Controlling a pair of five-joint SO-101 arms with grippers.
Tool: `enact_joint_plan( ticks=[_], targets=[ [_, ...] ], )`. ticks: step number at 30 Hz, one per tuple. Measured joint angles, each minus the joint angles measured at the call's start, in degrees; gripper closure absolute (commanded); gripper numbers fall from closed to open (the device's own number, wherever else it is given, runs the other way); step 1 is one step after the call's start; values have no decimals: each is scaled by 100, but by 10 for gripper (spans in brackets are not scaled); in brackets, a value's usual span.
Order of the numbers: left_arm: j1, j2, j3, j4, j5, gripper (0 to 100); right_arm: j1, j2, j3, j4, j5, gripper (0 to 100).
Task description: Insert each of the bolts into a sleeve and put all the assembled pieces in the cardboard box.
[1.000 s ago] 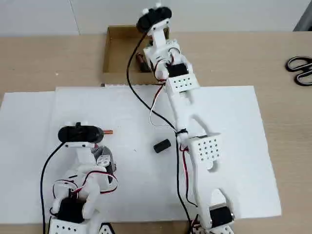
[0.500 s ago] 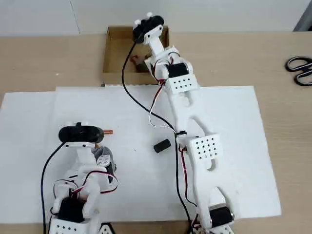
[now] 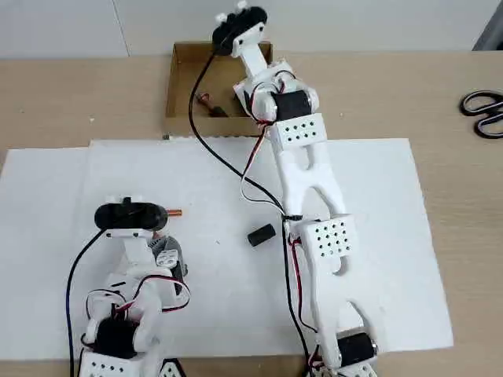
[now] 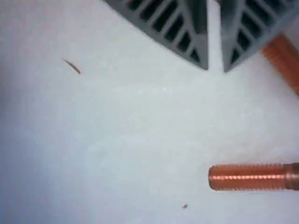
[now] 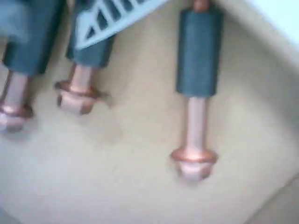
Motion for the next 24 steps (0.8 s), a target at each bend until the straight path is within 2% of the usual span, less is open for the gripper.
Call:
enact_joint_plan(
  ticks=[9,13,19,24],
  targets=[
    [0,0,0,0,0,994,-70,-193,-527,1960,-18,995],
    [0,0,0,0,0,994,-264,-695,-545,2743,-501,995],
    [0,0,0,0,0,994,-369,-1187,-492,2954,-1204,995],
    [0,0,0,0,0,994,-440,-1960,598,2963,-1670,994]
  ],
)
